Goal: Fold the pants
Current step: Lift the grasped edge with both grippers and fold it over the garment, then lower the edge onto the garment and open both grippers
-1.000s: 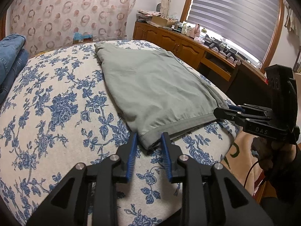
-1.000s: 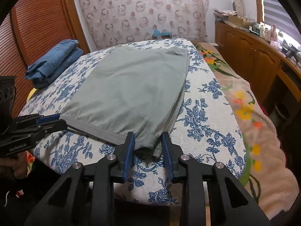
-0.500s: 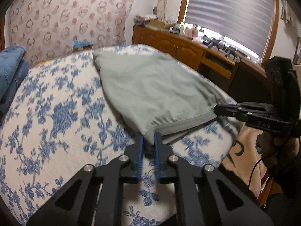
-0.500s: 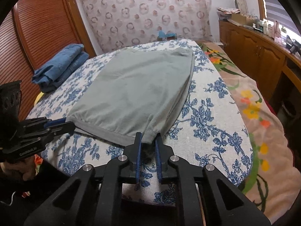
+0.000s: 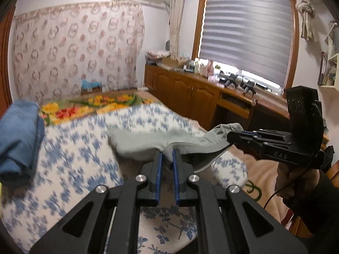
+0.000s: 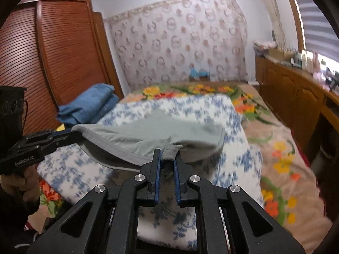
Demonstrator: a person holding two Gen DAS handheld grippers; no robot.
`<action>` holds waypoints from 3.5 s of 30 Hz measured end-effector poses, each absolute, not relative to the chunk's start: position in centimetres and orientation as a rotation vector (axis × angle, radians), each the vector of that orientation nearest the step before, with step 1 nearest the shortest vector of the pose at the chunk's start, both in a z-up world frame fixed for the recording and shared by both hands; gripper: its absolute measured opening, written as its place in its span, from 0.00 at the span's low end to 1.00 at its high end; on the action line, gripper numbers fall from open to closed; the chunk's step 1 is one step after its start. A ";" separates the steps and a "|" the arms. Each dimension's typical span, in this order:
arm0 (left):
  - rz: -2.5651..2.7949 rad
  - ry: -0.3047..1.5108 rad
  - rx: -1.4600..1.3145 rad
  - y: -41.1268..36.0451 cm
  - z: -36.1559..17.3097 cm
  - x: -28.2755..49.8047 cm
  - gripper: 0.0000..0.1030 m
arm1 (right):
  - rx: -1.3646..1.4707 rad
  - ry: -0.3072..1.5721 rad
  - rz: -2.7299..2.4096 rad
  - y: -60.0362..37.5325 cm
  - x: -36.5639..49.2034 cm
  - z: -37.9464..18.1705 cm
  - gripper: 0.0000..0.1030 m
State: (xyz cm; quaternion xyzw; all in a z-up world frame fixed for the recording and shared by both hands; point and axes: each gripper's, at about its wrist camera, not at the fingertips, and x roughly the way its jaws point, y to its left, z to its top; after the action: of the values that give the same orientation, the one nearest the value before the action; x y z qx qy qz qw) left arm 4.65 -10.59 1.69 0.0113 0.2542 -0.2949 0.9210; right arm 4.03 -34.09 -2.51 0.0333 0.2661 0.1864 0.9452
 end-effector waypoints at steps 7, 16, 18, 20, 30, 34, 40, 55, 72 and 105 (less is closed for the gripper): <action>-0.595 0.428 0.017 -8.3 7.1 3.4 0.06 | 0.014 0.440 0.444 -32.2 3.0 3.2 0.08; -0.542 0.337 -0.015 -3.8 12.1 3.3 0.06 | -0.024 0.347 0.550 -28.4 3.1 8.3 0.08; -0.523 0.331 -0.015 -2.9 12.4 3.7 0.06 | -0.033 0.336 0.568 -27.5 3.7 8.9 0.08; -0.493 0.326 -0.004 -2.0 12.6 4.5 0.06 | -0.048 0.333 0.577 -26.5 4.6 9.2 0.08; -0.398 0.387 -0.014 0.6 10.0 14.6 0.06 | -0.065 0.398 0.580 -23.2 15.6 8.0 0.08; -0.402 0.384 -0.014 0.2 10.8 19.4 0.06 | -0.090 0.407 0.555 -22.5 19.8 8.1 0.08; -0.407 0.289 0.018 -0.8 14.6 22.9 0.06 | -0.087 0.299 0.505 -23.0 24.4 11.6 0.08; -0.395 0.581 0.084 -1.8 0.5 14.7 0.06 | -0.106 0.603 0.544 -23.7 18.6 -1.5 0.08; -0.433 0.679 0.035 -3.4 -5.9 5.9 0.06 | -0.094 0.759 0.535 -23.9 9.6 -8.4 0.08; -0.403 0.766 -0.033 -2.6 -9.2 3.7 0.37 | -0.038 0.797 0.521 -24.7 5.7 -11.8 0.09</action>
State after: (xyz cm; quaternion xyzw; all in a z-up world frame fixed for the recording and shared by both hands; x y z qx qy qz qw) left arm 3.71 -2.59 -9.24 -0.0158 0.3709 -0.1955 0.9077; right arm 5.74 -24.74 -11.80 -0.0181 0.3835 0.2506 0.8887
